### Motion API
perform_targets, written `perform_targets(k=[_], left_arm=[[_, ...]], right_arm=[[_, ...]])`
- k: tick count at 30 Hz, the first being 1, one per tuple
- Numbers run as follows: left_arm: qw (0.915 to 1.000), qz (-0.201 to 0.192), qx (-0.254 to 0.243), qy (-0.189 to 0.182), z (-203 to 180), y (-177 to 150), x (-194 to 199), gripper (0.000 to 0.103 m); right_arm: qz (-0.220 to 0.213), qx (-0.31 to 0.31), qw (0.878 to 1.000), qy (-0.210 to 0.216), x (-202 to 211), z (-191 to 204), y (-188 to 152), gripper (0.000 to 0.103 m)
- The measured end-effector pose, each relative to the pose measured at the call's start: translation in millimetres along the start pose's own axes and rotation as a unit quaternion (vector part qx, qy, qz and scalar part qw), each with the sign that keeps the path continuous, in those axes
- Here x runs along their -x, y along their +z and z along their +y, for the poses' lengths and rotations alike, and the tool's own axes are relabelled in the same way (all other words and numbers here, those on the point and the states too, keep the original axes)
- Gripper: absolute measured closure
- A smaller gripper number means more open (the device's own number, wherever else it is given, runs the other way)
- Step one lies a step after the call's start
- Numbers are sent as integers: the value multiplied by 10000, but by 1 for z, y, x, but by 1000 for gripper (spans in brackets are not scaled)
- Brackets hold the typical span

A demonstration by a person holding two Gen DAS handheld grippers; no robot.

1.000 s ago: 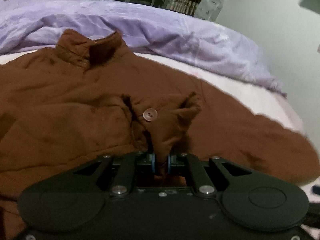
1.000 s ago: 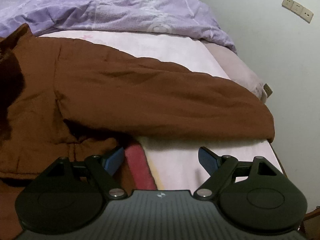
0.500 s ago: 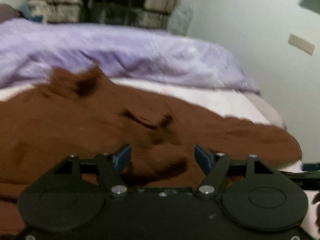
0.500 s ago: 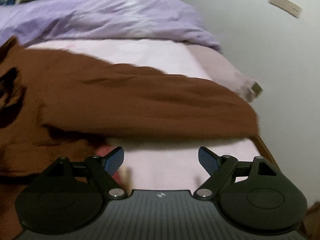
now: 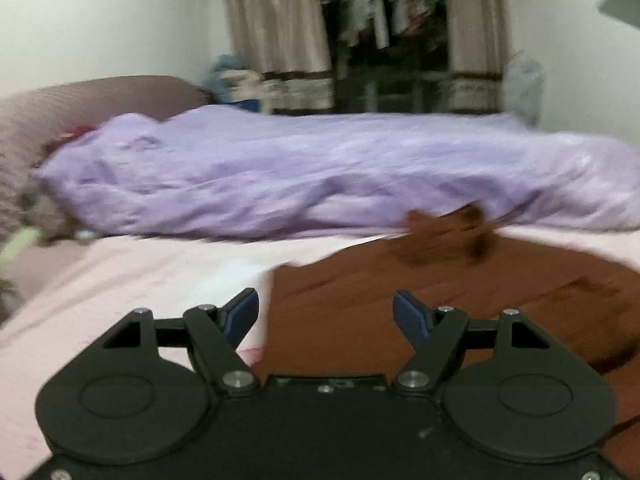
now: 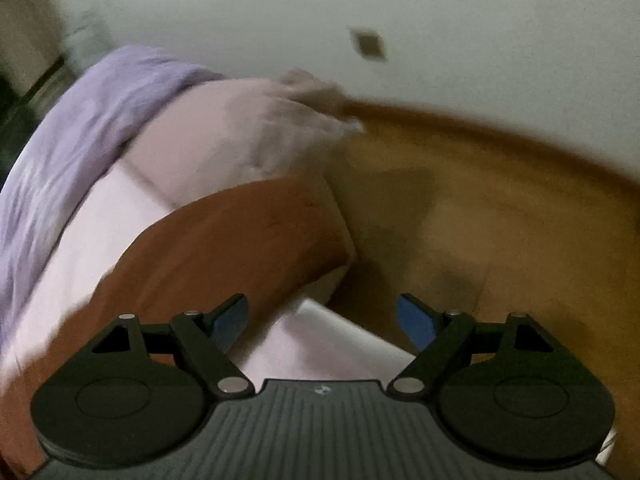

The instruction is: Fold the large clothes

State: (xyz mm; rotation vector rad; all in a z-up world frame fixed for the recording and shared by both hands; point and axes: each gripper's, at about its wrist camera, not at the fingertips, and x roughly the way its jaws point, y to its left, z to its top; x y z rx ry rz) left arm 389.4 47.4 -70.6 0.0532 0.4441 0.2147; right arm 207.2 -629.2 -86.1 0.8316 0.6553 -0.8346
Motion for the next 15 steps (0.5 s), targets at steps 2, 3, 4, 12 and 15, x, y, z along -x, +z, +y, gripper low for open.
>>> perform_targets(k=[2,3,4,12,15], left_arm=[[9996,187,101,181,18,-9,-1,28],[9992,278,193,229,27,-14,2,28],[9987,349,273,252,34,-20,2,28],[9957,751,152,512,42,-48,-2,28],[9954,819,26,493,44,-49,-5,28]], right_arm=[[259,-612,9966,477,-18,-11,10,10],[393,-851,9926,775,-28,-15,13,11],[566,-1117,9867,1033,-40,-19,17,13],[447,-1596,9763,1393,-57,-15,19,86],[-23,-1193,9811,1521,-30,5,26,88]])
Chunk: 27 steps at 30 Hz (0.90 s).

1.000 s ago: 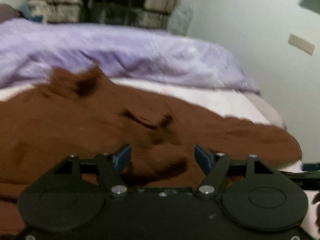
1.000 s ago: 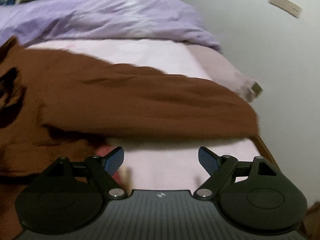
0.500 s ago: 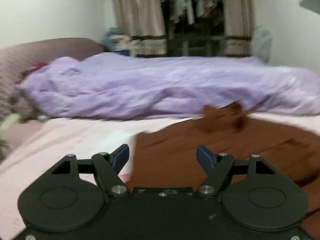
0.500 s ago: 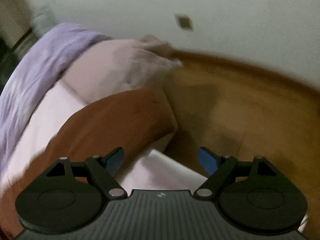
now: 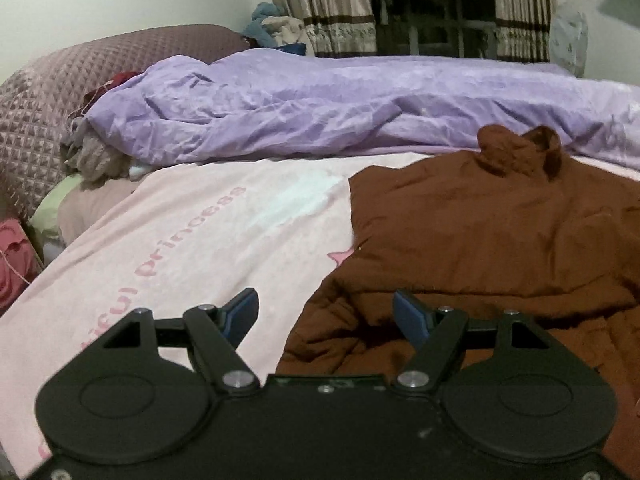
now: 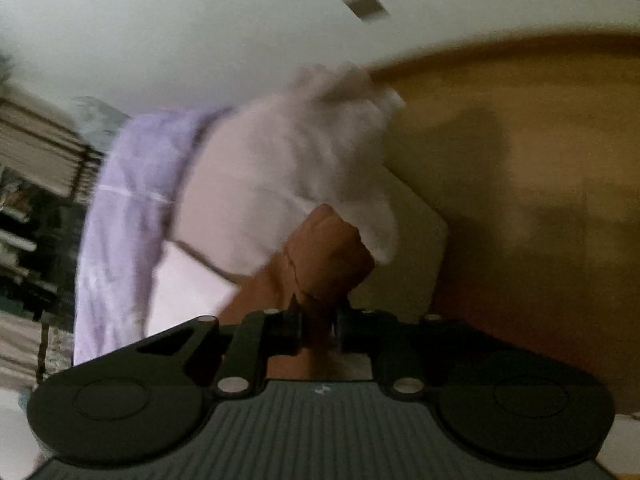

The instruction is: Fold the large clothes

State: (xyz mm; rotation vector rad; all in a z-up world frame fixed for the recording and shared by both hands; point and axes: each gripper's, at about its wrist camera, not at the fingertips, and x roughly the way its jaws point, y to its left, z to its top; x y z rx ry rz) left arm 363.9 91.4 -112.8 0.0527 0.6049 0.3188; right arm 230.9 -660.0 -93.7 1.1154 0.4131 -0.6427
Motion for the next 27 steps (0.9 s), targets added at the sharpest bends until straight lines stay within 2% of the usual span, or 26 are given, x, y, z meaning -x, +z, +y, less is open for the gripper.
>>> perform_targets(k=[4,7,10,14,17,21,27], left_arm=[[9999,107,-77,-95,0,1,-3,28],[9996,132,-151,-220,-5,5,-12,28],[9987,299,-237,-341,-10,7,-20,28],[9971,392,-321,-573,-14,11,-25,28],[9966,339,-427,-616,-16,17,-27,28],[9964,235,-723,-372,-19,20,-35,28],[9975,356,-501,-347,-8,23,-50,27]], right_arm=[[-613,1106,9919,138,38,62,-25,88],[-644,1759,9808,551,57,105,-62,88],[-632,2512,9627,788,67,148,-120,88],[-680,3609,9247,1006,78,198,-222,88],[-413,4029,9030,1431,84,229,-297,88],[130,4051,8880,2173,90,260,-383,88],[583,4521,8418,2891,92,296,-495,88]])
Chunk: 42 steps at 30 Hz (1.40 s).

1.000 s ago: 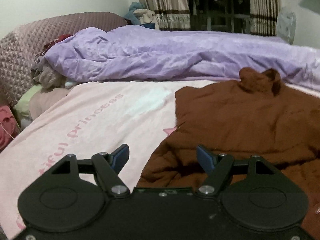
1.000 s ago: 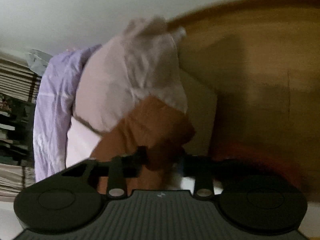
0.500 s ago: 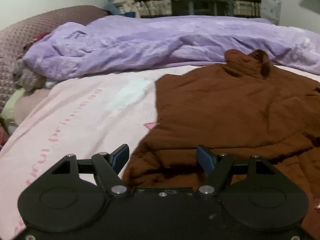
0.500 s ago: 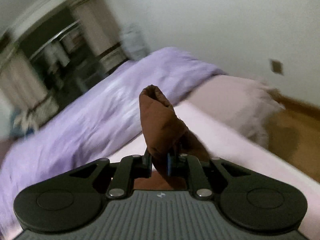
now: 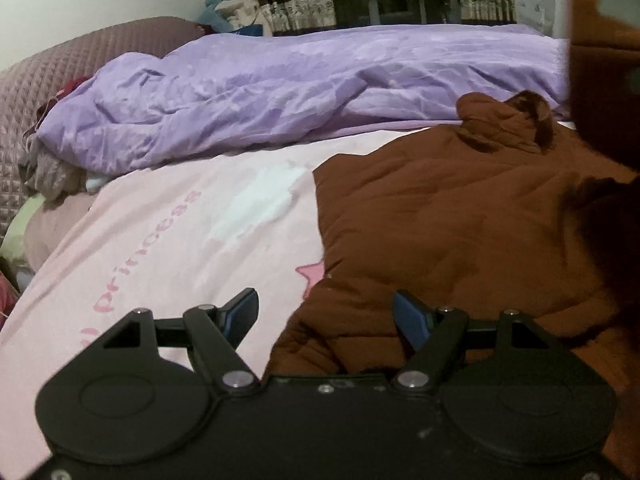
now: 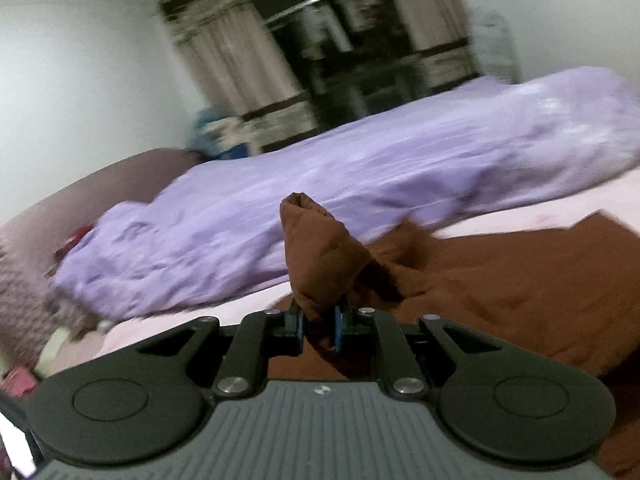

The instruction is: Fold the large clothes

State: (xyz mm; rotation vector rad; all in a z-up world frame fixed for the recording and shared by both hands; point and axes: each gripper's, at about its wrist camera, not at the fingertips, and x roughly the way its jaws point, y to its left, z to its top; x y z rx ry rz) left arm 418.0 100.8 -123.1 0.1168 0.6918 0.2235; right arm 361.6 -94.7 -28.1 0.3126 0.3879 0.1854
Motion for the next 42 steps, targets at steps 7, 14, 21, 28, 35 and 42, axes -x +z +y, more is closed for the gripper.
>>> perform_targets(k=[7,14,21,28,35,42], left_arm=[[9998,110,154,-15,8,-5,-20,24],[9998,52,160,132,2,-13,-30,19],[9987,-160,-40,479,-13,-22,-30,16],[9982,-325,152,471,-3,2,18,18],[9880,-1348,668,-358,-11,44,84,18],[9949,-645,470,-610,-57,61,-10,18]], right_arm=[[526,-101,9985,-76,-44,20,-48,87],[720,-244,9971,-57,-68,25,-73,81],[951,-187,9953,51,-89,19,-95,62],[896,615,9936,308,-45,50,-70,13],[-580,712,9943,-538,47,-7,-15,57],[178,317,9891,-1425,-2,-119,2,74]])
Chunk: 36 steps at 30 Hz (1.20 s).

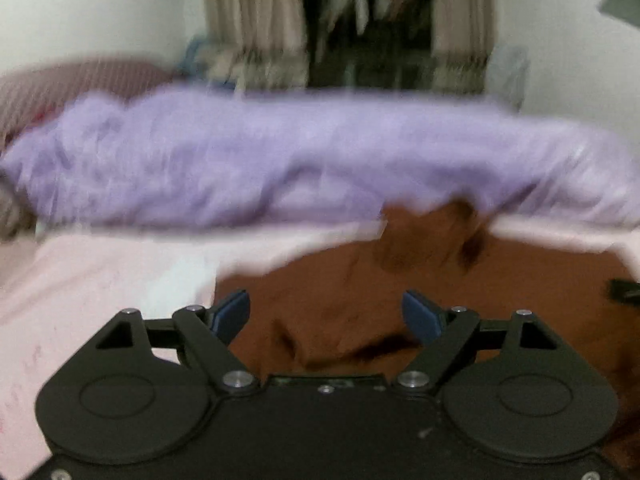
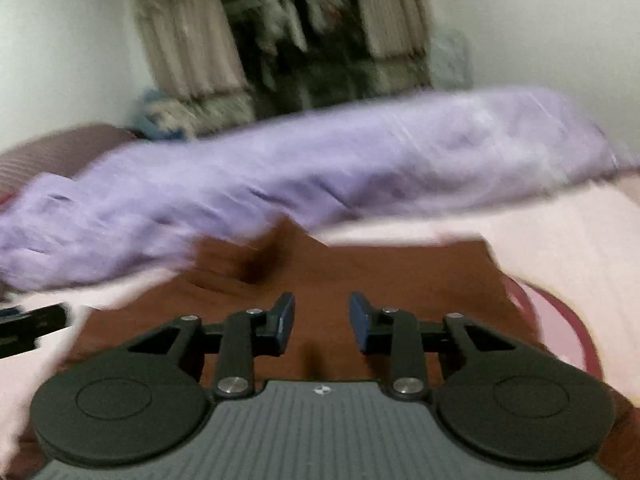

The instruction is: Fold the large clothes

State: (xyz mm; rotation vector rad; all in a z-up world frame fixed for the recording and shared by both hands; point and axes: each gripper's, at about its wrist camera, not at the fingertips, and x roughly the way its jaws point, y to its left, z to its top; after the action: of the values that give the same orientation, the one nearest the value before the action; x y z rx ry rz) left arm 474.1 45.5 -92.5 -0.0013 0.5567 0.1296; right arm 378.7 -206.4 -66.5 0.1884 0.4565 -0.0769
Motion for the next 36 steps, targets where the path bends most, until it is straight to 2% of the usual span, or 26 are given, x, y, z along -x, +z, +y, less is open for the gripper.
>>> perform_targets(k=[1,3,4,5,9,12,14,15,16,18,19,21,23,26,27,28,30,33,36], left_arm=[[9994,282,188,19,4,-7,-18,18],[9975,572,374,-156,12,-29,-44,15],[9979,528,296,-213,12,-39,-52,10],[9990,363,160,-220,11,-47,-54,9],[9994,255,-230,104,-4,-49,-54,5],[9994,300,-114,135,-3,-46,-50,5],[9989,378,-90,269,-2,-37,-38,8],[9990,272,-165,300,-6,-32,-27,8],[9992,61,-284,259,-11,-29,-16,8],[9979,-312,-548,-170,-23,-24,8,8],[9962,-371,-653,-431,-29,-22,16,8],[9944,-315,-755,-666,-41,-23,16,8],[9946,-60,-816,-633,-49,-32,4,8],[9942,446,-817,-532,-52,-55,-27,4],[9950,250,-842,-481,-54,-62,-29,2],[9946,96,-958,-380,-58,-65,-29,1],[9929,-10,-1177,-196,-67,-66,-25,1],[9932,-15,-1141,-235,-64,-66,-24,2],[9934,56,-1101,-327,-54,-53,-18,2]], right_arm=[[179,-112,9997,-130,-13,-14,-3,77],[435,-163,9989,-59,-32,-38,-15,82],[444,-84,9989,-75,-38,-45,-24,83],[269,-13,9996,-116,-38,-49,-35,82],[164,280,9983,-475,-32,-39,-42,81],[151,443,9970,-621,-31,-27,-41,73],[135,443,9971,-609,-31,-25,-32,72],[50,436,9971,-615,-23,-21,-30,72],[-49,449,9973,-573,-22,-17,-24,72],[-303,471,9981,-257,-4,-3,-17,72],[-361,496,9981,-5,6,7,-15,73],[-253,554,9975,352,13,23,-14,73],[4,567,9965,611,8,34,-19,73],[835,549,9943,381,-23,40,-41,73],[851,529,9942,394,-30,38,-52,76],[600,554,9958,409,-30,36,-60,78],[647,619,9954,336,-28,38,-58,78],[590,616,9957,348,-26,38,-60,78],[617,583,9955,414,-16,36,-50,77]])
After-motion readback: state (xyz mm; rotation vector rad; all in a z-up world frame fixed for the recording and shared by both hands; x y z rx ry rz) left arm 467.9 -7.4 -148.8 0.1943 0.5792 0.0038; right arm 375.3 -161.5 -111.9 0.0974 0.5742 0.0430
